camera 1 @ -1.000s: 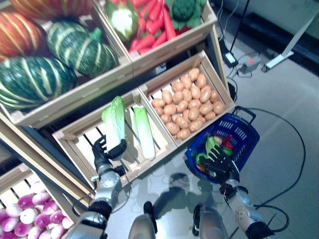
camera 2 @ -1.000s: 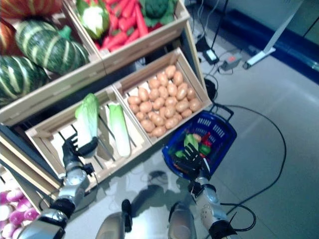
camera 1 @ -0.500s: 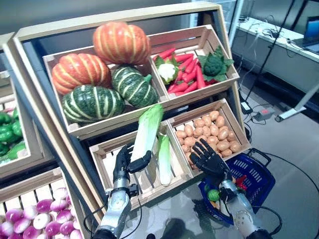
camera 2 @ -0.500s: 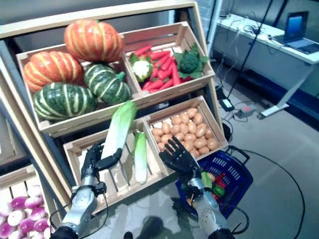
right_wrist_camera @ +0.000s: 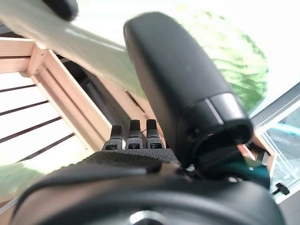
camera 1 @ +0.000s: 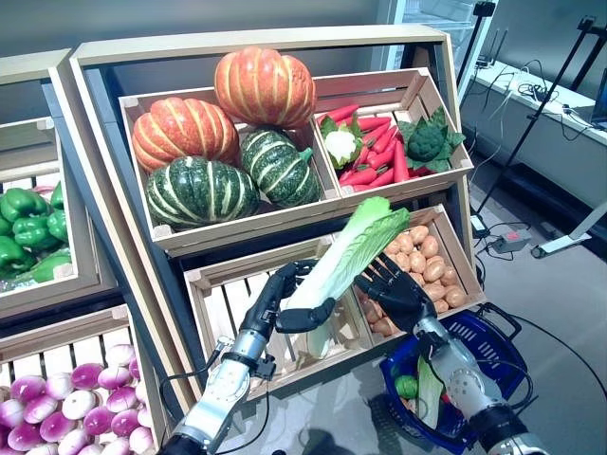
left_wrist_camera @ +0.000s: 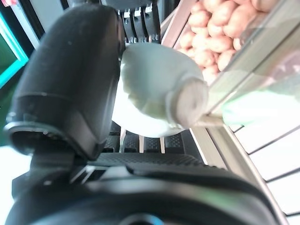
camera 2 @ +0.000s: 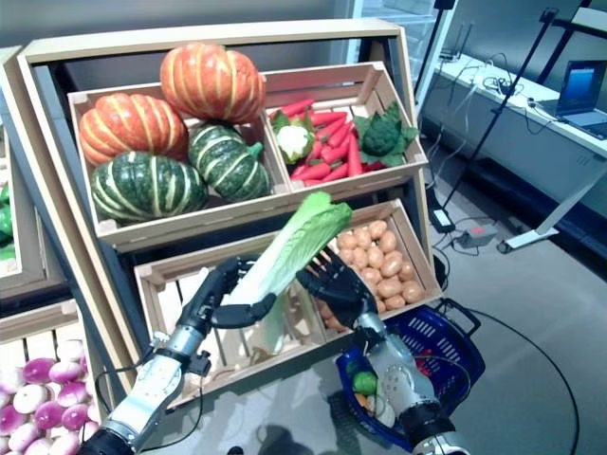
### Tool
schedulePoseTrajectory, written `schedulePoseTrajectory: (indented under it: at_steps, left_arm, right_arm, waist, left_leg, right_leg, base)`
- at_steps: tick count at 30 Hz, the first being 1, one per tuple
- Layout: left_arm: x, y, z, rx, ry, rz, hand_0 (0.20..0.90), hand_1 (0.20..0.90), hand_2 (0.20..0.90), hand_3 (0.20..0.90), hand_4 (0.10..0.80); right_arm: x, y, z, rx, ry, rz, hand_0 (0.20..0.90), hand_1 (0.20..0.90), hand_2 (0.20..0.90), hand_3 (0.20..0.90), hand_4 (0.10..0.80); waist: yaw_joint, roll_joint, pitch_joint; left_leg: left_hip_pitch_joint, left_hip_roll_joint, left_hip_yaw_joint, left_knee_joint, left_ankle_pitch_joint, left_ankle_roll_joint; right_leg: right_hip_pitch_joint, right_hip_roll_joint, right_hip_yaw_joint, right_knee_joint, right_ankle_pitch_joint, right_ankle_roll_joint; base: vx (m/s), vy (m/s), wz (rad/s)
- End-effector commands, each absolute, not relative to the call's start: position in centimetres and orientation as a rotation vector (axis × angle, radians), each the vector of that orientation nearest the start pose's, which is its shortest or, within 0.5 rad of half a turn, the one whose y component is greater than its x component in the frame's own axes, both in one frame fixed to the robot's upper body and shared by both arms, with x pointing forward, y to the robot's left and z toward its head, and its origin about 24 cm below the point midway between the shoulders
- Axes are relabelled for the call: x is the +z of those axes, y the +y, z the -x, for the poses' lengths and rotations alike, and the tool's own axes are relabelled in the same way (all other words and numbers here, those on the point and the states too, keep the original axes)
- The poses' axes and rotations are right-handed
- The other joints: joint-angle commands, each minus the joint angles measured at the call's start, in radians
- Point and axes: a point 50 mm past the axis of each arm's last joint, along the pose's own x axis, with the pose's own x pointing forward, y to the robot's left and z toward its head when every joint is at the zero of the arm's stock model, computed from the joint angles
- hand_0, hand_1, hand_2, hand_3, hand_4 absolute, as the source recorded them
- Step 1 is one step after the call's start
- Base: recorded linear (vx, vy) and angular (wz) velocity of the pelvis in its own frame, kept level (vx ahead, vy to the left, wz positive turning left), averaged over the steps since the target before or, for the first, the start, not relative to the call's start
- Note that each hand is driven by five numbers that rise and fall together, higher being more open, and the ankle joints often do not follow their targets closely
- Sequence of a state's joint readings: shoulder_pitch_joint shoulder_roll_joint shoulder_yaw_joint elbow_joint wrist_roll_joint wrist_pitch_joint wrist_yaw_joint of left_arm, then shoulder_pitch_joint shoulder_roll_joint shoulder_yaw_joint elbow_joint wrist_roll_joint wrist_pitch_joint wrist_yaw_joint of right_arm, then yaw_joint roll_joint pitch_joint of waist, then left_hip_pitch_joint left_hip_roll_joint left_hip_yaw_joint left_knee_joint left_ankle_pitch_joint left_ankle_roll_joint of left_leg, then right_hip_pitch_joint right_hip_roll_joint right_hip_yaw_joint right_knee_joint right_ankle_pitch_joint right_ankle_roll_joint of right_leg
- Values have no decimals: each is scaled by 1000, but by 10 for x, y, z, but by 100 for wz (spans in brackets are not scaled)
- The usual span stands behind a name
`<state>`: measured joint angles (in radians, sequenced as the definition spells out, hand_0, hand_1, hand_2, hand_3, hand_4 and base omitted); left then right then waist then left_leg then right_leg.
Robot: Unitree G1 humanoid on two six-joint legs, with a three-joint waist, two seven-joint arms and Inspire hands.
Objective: Put vegetables into the basket
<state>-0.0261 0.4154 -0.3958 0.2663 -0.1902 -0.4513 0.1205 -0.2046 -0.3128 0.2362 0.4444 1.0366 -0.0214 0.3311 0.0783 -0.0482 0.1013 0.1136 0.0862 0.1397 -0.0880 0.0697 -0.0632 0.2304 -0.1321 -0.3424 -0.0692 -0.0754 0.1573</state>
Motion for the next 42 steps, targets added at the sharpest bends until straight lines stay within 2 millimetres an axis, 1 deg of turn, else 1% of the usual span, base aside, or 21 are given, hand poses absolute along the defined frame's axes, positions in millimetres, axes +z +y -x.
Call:
schedulePoseTrajectory:
  at_steps: [1, 8, 13, 16, 20, 21, 22, 23, 25, 28, 29, 32, 36, 38, 40, 42]
  left_arm:
    - [93, 129, -256, -375, -569, -159, 300, 300, 300, 300, 400]
    - [97, 117, -255, -444, -595, -160, 300, 300, 300, 300, 400]
    - [97, 111, -251, -502, -605, -179, 300, 300, 300, 300, 400]
    - [97, 110, -251, -521, -604, -182, 300, 300, 300, 300, 400]
    - [95, 109, -250, -530, -586, -173, 300, 300, 300, 300, 400]
    - [94, 109, -251, -530, -579, -169, 300, 300, 300, 300, 400]
    - [93, 110, -251, -530, -565, -165, 300, 300, 300, 300, 400]
    - [92, 111, -251, -529, -557, -160, 300, 300, 300, 300, 400]
    - [89, 113, -250, -527, -531, -146, 300, 300, 300, 300, 400]
    - [84, 118, -248, -523, -503, -131, 300, 300, 300, 300, 400]
    - [84, 119, -248, -522, -501, -130, 300, 300, 300, 300, 400]
    - [78, 126, -247, -506, -469, -119, 300, 300, 300, 300, 400]
    - [72, 130, -247, -494, -449, -126, 300, 300, 300, 300, 400]
    - [68, 134, -247, -487, -444, -141, 300, 300, 300, 300, 400]
    - [67, 137, -247, -483, -438, -151, 300, 300, 300, 300, 400]
    - [66, 139, -248, -485, -434, -163, 300, 300, 300, 300, 400]
  right_arm:
    - [51, -161, -317, 378, 35, -760, 900, 900, 900, 900, 800]
    - [54, -152, -323, 395, 30, -844, 900, 900, 900, 900, 800]
    - [61, -152, -328, 398, 0, -877, 900, 900, 900, 900, 800]
    - [68, -152, -331, 402, -24, -897, 900, 900, 900, 900, 800]
    - [85, -152, -337, 453, -108, -967, 900, 900, 900, 900, 800]
    - [90, -151, -337, 490, -143, -997, 900, 900, 900, 900, 800]
    - [98, -150, -337, 550, -188, -1031, 900, 900, 900, 900, 800]
    - [101, -150, -337, 566, -201, -1037, 900, 900, 900, 900, 800]
    - [114, -148, -336, 654, -272, -1051, 900, 900, 900, 900, 800]
    - [127, -152, -336, 716, -323, -1029, 900, 900, 900, 900, 800]
    - [128, -153, -336, 722, -326, -1027, 900, 900, 900, 900, 800]
    - [142, -156, -334, 819, -360, -1007, 900, 900, 900, 900, 800]
    - [149, -157, -330, 899, -373, -997, 900, 900, 900, 900, 800]
    - [152, -160, -328, 948, -362, -958, 900, 900, 900, 900, 800]
    - [155, -167, -327, 959, -355, -923, 900, 900, 900, 900, 800]
    - [157, -178, -328, 931, -370, -904, 900, 900, 900, 900, 800]
  waist:
    - [21, -5, -32]
    - [25, -2, -35]
    - [25, 2, -35]
    - [24, 4, -35]
    - [25, 8, -35]
    - [25, 8, -35]
    - [27, 9, -36]
    - [28, 9, -36]
    - [32, 10, -40]
    - [38, 8, -45]
    - [39, 8, -45]
    - [41, 3, -46]
    - [40, -2, -46]
    - [39, -6, -48]
    - [39, -9, -49]
    - [37, -12, -52]
  left_leg:
    - [53, -22, 31, 1, -143, 19]
    - [63, -22, 26, 1, -149, 19]
    - [70, -21, 22, 1, -152, 18]
    - [71, -21, 21, 1, -153, 17]
    - [74, -19, 22, 1, -153, 16]
    - [74, -19, 22, 1, -154, 15]
    - [75, -19, 19, 1, -155, 15]
    - [75, -19, 19, 1, -155, 15]
    - [75, -20, 13, 1, -157, 15]
    - [73, -22, 8, 1, -159, 15]
    - [72, -22, 8, 1, -159, 15]
    - [67, -22, 4, 1, -157, 14]
    - [65, -22, 3, 1, -157, 14]
    - [64, -21, 3, 1, -156, 13]
    - [63, -20, 4, 1, -156, 12]
    - [62, -19, 3, 1, -156, 11]
  right_leg:
    - [-42, 5, -23, -18, 68, -54]
    - [-30, 4, -21, -18, 64, -53]
    - [-25, 4, -19, -18, 62, -52]
    - [-25, 4, -17, -18, 61, -52]
    - [-23, 4, -16, -18, 60, -52]
    - [-22, 4, -16, -18, 59, -52]
    - [-21, 3, -18, -18, 59, -52]
    - [-20, 3, -18, -18, 58, -52]
    - [-19, 2, -22, -18, 57, -51]
    - [-19, 1, -25, -18, 55, -51]
    - [-20, 1, -25, -18, 55, -51]
    - [-24, 2, -25, -18, 54, -52]
    - [-25, 3, -24, -18, 54, -53]
    - [-26, 4, -20, -18, 54, -52]
    - [-27, 4, -20, -18, 54, -52]
    - [-29, 3, -18, -18, 54, -50]
  base:
    - [0, 0, 0]
    - [0, 0, 0]
    - [0, 0, 0]
    - [0, 0, 0]
    - [0, 0, 0]
    - [0, 0, 0]
    - [0, 0, 0]
    - [0, 0, 0]
    - [0, 0, 0]
    - [-7, 3, 9]
    - [-16, -2, 6]
    - [-28, -9, 2]
    - [-9, -5, 1]
    - [0, 0, 0]
    - [0, 0, 0]
    - [0, 0, 0]
